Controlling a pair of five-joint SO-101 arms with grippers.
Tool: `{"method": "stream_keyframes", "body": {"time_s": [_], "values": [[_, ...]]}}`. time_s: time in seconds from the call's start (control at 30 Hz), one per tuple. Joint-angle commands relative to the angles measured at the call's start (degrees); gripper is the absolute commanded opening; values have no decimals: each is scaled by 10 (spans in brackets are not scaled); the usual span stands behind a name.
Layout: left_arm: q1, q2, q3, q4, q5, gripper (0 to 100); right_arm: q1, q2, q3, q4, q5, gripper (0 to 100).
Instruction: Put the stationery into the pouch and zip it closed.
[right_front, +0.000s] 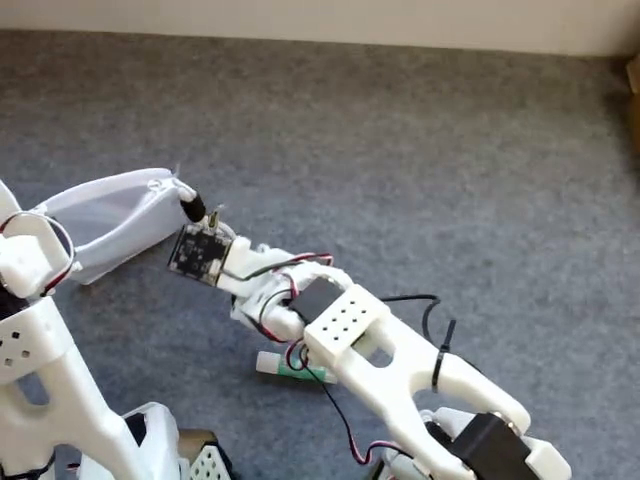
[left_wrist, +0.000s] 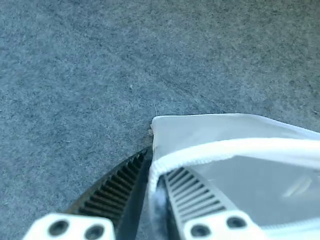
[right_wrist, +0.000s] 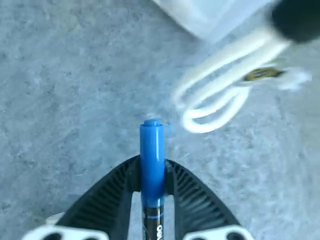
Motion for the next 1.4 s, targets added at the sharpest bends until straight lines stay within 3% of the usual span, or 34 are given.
{"method": "stream_keyframes", "body": {"time_s": [0.0,0.77,1.0,1.2,1.37], "values": [[18,0,7,-3,3,7,33,-28,-7,-51,-53,4],[46,0,11,-3,-13,7,100,-29,-8,-145,-273,4],[46,0,11,-3,-13,7,100,-39,-8,-155,-281,4],[46,0,11,-3,-13,7,99,-178,34,-170,-280,4],[46,0,12,-3,-13,7,97,-291,120,-248,-280,4]]}}
